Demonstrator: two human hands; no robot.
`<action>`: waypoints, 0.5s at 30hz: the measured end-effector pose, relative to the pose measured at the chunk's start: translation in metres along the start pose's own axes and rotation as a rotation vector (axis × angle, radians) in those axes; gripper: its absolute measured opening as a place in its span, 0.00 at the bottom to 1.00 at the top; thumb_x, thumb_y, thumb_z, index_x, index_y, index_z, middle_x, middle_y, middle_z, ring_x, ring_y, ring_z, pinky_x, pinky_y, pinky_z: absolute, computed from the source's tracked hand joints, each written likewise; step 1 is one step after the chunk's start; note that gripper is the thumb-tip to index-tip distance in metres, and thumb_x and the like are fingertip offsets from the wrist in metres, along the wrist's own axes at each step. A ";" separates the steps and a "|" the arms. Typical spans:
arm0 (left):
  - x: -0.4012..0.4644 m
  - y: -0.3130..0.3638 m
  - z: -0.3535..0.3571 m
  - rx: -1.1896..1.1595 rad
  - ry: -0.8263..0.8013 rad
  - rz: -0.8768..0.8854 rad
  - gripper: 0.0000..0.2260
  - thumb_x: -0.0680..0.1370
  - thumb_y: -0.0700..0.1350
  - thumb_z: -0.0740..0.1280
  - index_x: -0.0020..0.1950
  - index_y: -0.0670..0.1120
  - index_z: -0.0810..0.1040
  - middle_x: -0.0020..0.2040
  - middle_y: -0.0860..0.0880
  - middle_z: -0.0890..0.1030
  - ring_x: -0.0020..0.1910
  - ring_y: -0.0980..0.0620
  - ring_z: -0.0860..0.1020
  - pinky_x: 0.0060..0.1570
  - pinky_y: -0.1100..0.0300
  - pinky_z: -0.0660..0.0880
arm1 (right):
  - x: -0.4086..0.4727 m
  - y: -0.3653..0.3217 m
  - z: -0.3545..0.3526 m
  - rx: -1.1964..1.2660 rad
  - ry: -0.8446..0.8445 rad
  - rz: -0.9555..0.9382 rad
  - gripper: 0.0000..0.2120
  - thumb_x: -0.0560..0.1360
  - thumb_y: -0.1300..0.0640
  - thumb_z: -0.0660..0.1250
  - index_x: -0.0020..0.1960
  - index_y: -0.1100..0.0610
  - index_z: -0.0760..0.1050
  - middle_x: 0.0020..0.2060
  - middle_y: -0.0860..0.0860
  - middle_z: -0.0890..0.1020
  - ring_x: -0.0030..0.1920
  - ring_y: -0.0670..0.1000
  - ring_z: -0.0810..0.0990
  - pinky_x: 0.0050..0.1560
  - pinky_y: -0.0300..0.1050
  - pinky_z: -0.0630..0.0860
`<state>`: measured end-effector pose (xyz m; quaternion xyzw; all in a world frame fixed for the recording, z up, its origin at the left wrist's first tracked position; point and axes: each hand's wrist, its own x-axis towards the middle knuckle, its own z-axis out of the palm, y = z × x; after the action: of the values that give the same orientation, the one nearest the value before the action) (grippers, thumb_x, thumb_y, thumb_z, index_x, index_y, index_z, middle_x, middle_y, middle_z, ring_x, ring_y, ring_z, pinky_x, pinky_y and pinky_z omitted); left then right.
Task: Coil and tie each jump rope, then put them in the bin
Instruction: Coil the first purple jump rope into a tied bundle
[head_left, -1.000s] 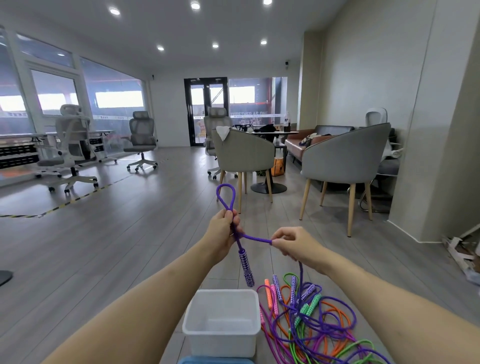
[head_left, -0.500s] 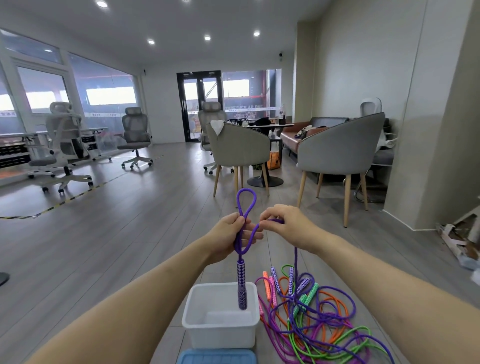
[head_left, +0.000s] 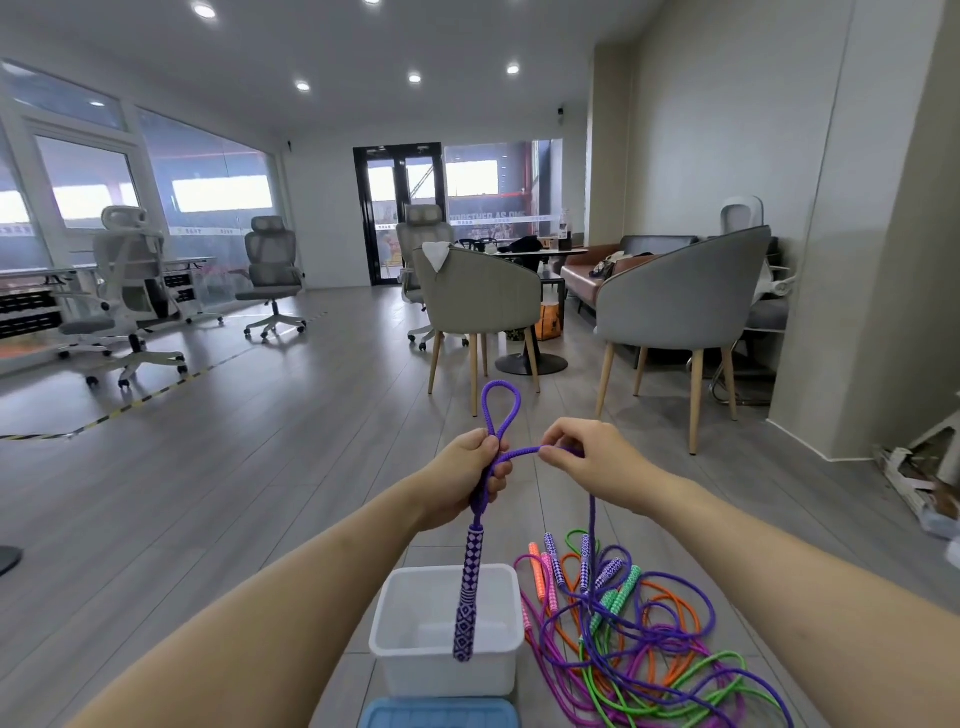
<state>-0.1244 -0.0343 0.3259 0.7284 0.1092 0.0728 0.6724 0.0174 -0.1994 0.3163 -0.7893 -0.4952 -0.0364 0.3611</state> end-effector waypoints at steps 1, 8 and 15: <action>0.000 -0.001 -0.001 0.005 0.008 -0.001 0.12 0.88 0.47 0.52 0.58 0.42 0.72 0.38 0.48 0.77 0.35 0.53 0.73 0.42 0.59 0.74 | 0.001 0.001 -0.001 0.004 0.013 0.007 0.03 0.81 0.51 0.68 0.54 0.48 0.78 0.43 0.47 0.81 0.44 0.47 0.81 0.46 0.41 0.80; -0.003 -0.004 0.002 -0.006 -0.043 -0.011 0.14 0.88 0.45 0.52 0.67 0.38 0.71 0.51 0.40 0.85 0.50 0.43 0.84 0.58 0.50 0.81 | 0.006 -0.009 -0.002 -0.078 0.024 -0.129 0.03 0.81 0.52 0.68 0.53 0.49 0.80 0.45 0.43 0.78 0.46 0.44 0.78 0.49 0.41 0.78; -0.004 -0.001 0.010 0.037 -0.126 -0.019 0.14 0.88 0.45 0.53 0.68 0.39 0.70 0.50 0.41 0.84 0.50 0.45 0.84 0.62 0.47 0.79 | 0.008 -0.014 -0.002 -0.223 0.067 -0.199 0.06 0.80 0.50 0.69 0.54 0.51 0.82 0.46 0.43 0.76 0.46 0.45 0.78 0.48 0.43 0.79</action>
<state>-0.1261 -0.0455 0.3244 0.7428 0.0750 0.0183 0.6651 0.0110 -0.1908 0.3285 -0.7700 -0.5515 -0.1530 0.2821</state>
